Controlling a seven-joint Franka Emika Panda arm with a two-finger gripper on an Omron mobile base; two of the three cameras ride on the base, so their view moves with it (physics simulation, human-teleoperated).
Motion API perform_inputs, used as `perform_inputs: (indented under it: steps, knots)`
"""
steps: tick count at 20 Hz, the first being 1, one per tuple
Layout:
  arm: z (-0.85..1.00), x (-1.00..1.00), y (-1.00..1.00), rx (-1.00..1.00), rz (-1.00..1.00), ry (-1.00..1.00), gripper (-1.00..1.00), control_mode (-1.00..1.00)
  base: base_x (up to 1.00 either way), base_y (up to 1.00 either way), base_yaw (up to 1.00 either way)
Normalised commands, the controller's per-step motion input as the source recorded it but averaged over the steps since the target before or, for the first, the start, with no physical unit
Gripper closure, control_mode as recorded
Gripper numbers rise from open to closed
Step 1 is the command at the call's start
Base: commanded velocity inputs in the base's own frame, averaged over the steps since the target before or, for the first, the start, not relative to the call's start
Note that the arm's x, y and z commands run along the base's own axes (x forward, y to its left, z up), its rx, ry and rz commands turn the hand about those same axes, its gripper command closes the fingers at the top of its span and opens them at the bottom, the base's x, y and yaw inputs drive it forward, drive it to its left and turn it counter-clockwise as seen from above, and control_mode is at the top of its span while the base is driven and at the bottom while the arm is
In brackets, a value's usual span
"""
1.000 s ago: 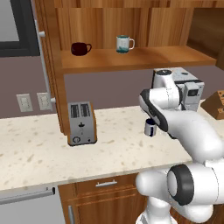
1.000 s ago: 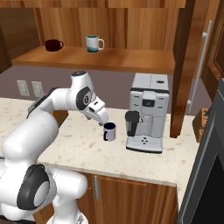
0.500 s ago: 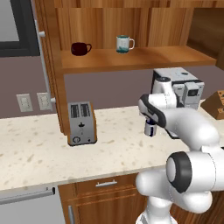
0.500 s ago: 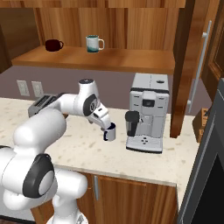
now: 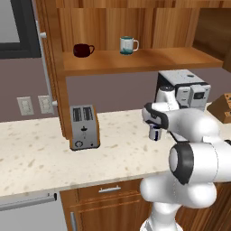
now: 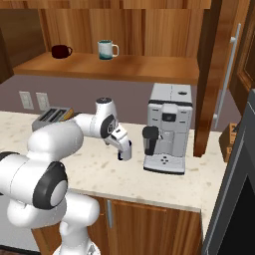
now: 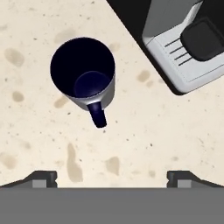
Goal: Pick the mug on the counter and place it in the cabinet with the handle facing the right, like the mugs already inside.
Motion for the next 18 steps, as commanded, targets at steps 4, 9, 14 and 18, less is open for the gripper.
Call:
perform_inputs:
  steps: [4, 9, 14, 18]
  knots:
    - [-0.20, 0.14, -0.03, 0.00, 0.00, 0.00, -1.00, -1.00, 0.00, 0.00, 0.00]
    - [-0.13, 0.17, -0.06, 0.01, 0.00, 0.00, -1.00, -1.00, 0.00, 0.00, 0.00]
    - [-0.13, 0.22, -0.10, 0.00, 0.00, 0.00, -1.00, -1.00, 0.00, 0.00, 0.00]
    - [-0.12, 0.22, -0.05, 0.00, 0.00, -0.01, -1.00, -1.00, 0.00, 0.00, 0.00]
